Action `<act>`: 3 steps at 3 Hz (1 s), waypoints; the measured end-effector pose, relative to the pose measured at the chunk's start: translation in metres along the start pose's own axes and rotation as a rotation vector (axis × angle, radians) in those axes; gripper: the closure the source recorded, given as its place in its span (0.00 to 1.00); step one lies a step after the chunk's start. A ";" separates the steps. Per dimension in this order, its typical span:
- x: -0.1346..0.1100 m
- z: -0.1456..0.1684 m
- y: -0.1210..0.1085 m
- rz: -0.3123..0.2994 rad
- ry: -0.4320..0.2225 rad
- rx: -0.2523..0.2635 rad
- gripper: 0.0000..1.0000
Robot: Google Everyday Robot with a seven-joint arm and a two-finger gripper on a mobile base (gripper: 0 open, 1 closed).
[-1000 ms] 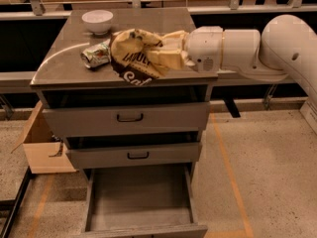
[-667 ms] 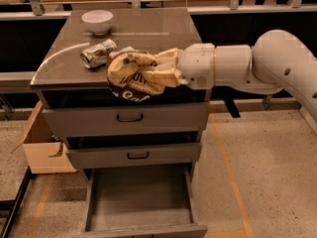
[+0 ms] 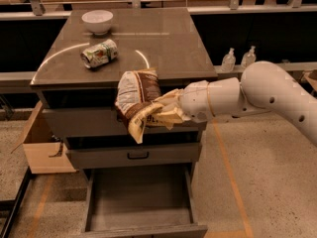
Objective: Place brown chip bag into bottom drawer
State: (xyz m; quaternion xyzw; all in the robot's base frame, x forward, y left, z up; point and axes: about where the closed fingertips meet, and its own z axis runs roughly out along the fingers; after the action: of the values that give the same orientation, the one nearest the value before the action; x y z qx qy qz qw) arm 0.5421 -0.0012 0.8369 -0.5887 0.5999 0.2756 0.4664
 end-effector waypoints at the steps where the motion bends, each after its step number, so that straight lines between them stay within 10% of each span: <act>1: 0.000 0.000 0.000 0.000 0.000 0.000 1.00; 3: 0.104 0.042 0.065 0.064 0.110 -0.064 1.00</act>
Offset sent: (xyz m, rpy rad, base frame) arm -0.0454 -0.0140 -0.1321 -0.1600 0.1469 -0.0150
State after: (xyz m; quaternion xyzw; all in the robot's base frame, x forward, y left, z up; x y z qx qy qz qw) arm 0.5026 -0.0006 0.7134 -0.5982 0.6340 0.2766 0.4045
